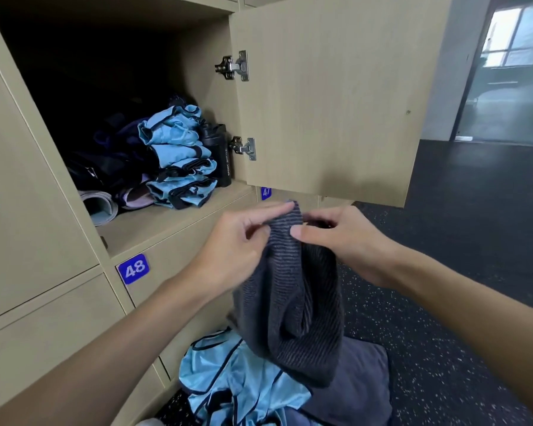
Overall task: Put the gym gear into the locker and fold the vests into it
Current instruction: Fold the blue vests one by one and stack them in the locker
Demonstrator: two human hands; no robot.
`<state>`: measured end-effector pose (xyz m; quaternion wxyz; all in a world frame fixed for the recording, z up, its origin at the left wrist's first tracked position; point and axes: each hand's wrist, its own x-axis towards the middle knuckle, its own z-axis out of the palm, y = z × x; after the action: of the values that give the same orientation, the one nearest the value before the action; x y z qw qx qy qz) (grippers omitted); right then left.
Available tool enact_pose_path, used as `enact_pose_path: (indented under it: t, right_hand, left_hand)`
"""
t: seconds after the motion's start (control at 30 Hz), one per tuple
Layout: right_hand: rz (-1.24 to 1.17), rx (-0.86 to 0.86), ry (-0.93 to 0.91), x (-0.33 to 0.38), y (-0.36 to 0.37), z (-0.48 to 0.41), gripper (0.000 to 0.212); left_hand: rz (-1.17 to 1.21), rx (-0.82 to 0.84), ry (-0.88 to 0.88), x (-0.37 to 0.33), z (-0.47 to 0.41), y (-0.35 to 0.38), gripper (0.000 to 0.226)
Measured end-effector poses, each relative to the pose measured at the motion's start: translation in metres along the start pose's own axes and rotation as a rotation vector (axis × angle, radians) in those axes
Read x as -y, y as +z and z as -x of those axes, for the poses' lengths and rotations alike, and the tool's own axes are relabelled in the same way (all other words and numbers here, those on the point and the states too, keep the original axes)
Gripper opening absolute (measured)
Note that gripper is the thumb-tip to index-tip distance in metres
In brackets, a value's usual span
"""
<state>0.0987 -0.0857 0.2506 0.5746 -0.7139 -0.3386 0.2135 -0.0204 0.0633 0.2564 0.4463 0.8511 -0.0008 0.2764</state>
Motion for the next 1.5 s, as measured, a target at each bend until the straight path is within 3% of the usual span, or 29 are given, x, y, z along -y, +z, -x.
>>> enact_pose_path:
  t: [0.1,0.23,0.43,0.63,0.87,1.03,1.17,1.37,1.5]
  right_hand:
    - [0.005,-0.016,-0.039,0.0,0.009,0.0,0.008]
    - [0.191,-0.093,-0.094,0.002,0.013,0.003,0.012]
    - [0.387,-0.199,-0.257,0.008,0.032,0.011,0.013]
    - [0.464,-0.289,-0.364,0.006,0.042,0.012,0.015]
    - [0.453,-0.31,-0.401,0.006,0.045,0.012,0.008]
    - [0.31,-0.354,-0.321,0.009,0.041,0.012,0.025]
    - [0.175,-0.456,-0.182,0.008,0.015,0.005,0.022]
    - [0.089,-0.627,-0.117,-0.006,-0.044,-0.004,0.028]
    - [0.03,-0.691,-0.012,-0.021,-0.076,-0.007,0.031]
  left_hand:
    - [-0.015,0.037,0.01,-0.002,0.005,0.004,0.059]
    - [0.049,-0.037,-0.106,0.002,0.0,0.002,0.038]
    - [0.011,0.017,-0.28,-0.001,-0.003,0.001,0.034]
    - [-0.139,-0.033,-0.317,0.0,-0.003,-0.001,0.051]
    - [0.057,-0.101,-0.357,0.0,-0.002,-0.001,0.02]
    - [0.134,-0.177,-0.306,0.004,0.0,-0.005,0.02]
    - [0.081,-0.294,-0.283,0.017,-0.004,-0.018,0.027]
    - [0.022,-0.497,-0.283,0.043,-0.007,-0.049,0.032]
    - [0.065,-0.542,-0.284,0.051,-0.009,-0.059,0.034]
